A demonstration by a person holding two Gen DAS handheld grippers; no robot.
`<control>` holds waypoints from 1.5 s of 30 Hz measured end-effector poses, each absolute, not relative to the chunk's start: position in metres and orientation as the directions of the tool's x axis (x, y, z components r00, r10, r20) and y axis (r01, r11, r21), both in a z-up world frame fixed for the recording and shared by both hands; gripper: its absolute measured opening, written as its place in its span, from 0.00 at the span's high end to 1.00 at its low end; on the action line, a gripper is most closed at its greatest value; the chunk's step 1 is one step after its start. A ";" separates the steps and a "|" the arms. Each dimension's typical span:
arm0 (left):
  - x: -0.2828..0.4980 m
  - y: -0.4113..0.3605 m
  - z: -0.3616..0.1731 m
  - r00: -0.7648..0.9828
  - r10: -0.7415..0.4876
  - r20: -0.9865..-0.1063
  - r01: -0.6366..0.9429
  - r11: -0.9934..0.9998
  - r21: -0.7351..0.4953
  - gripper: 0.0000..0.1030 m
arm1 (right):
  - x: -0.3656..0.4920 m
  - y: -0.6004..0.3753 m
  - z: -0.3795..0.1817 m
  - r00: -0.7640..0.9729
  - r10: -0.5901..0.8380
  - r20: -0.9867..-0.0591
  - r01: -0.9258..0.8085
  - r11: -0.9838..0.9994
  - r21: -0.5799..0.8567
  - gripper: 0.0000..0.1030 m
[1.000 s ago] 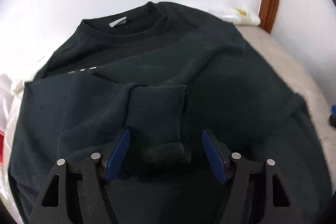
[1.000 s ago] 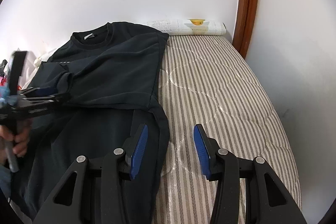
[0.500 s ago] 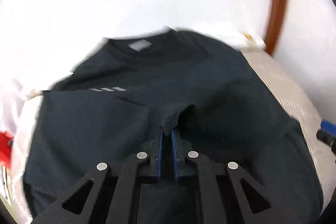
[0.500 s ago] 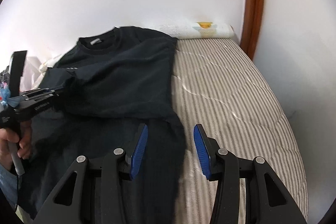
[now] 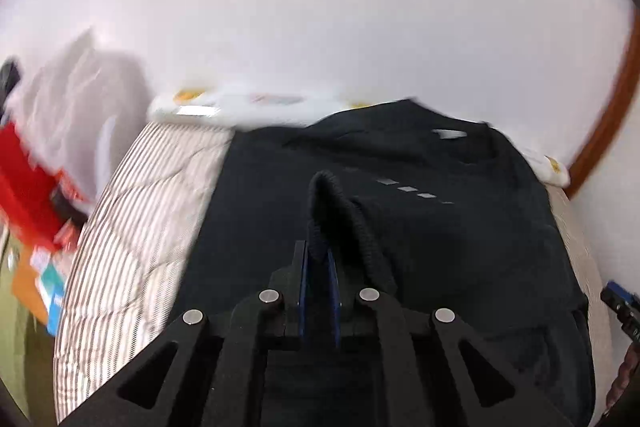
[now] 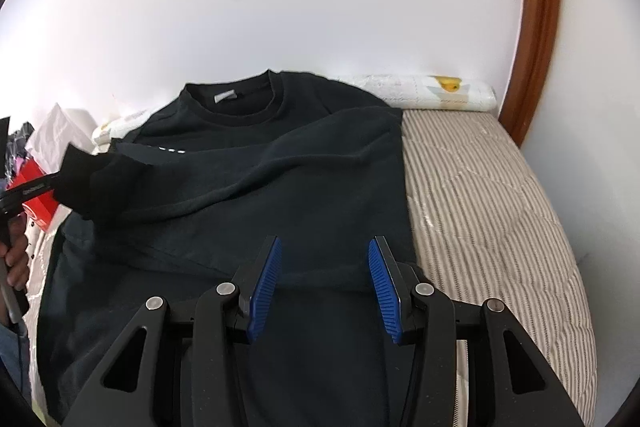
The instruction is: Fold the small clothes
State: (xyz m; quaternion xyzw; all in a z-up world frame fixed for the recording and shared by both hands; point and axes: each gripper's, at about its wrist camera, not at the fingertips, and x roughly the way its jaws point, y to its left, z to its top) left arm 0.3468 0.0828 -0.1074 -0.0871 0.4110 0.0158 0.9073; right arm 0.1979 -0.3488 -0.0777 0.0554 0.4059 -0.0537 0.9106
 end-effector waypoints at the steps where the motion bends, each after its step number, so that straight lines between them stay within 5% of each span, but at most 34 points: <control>1: 0.345 0.095 -0.112 0.653 -0.015 -0.757 -0.139 0.980 -0.139 0.90 | 0.202 -0.346 -0.080 0.659 -0.054 -0.750 0.143 0.988 0.054 0.56; 8: 0.339 0.147 -0.144 0.601 -0.107 -0.792 -0.182 0.947 -0.266 0.90 | 0.222 -0.330 -0.098 0.624 -0.067 -0.779 0.127 0.992 0.017 0.56; 12: 0.338 0.157 -0.150 0.612 -0.176 -0.771 -0.160 0.927 -0.338 0.75 | 0.227 -0.326 -0.106 0.610 -0.070 -0.789 0.125 0.992 0.008 0.56; 17: 0.346 0.153 -0.148 0.634 -0.235 -0.737 -0.123 0.910 -0.396 0.74 | 0.230 -0.323 -0.116 0.588 -0.079 -0.805 0.123 0.992 -0.008 0.56; 20: 0.350 0.144 -0.147 0.631 -0.271 -0.727 -0.091 0.905 -0.416 0.45 | 0.230 -0.323 -0.120 0.581 -0.083 -0.810 0.121 0.993 -0.015 0.56; 23: 0.351 0.134 -0.149 0.628 -0.255 -0.735 -0.076 0.920 -0.384 0.43 | 0.230 -0.325 -0.122 0.575 -0.089 -0.813 0.122 0.992 -0.022 0.56; 28: 0.354 0.126 -0.164 0.588 -0.248 -0.770 -0.092 0.925 -0.368 0.50 | 0.230 -0.328 -0.127 0.563 -0.102 -0.820 0.135 0.990 -0.031 0.56; 29: 0.354 0.126 -0.165 0.589 -0.246 -0.770 -0.092 0.926 -0.366 0.55 | 0.230 -0.329 -0.128 0.560 -0.104 -0.822 0.136 0.990 -0.032 0.56; 31: 0.355 0.124 -0.164 0.588 -0.236 -0.774 -0.088 0.932 -0.351 0.83 | 0.230 -0.329 -0.129 0.561 -0.108 -0.820 0.137 0.990 -0.037 0.56; 33: 0.354 0.125 -0.159 0.606 -0.219 -0.765 -0.086 0.938 -0.337 0.96 | 0.232 -0.328 -0.130 0.563 -0.117 -0.818 0.134 0.990 -0.049 0.56; 38: 0.340 0.139 -0.132 0.692 -0.168 -0.702 -0.098 0.941 -0.322 0.97 | 0.239 -0.330 -0.135 0.566 -0.111 -0.817 0.128 0.991 -0.047 0.56; 45: 0.342 0.135 -0.149 0.651 -0.098 -0.753 -0.131 0.962 -0.239 0.97 | 0.243 -0.348 -0.133 0.591 -0.133 -0.796 0.182 0.983 -0.030 0.56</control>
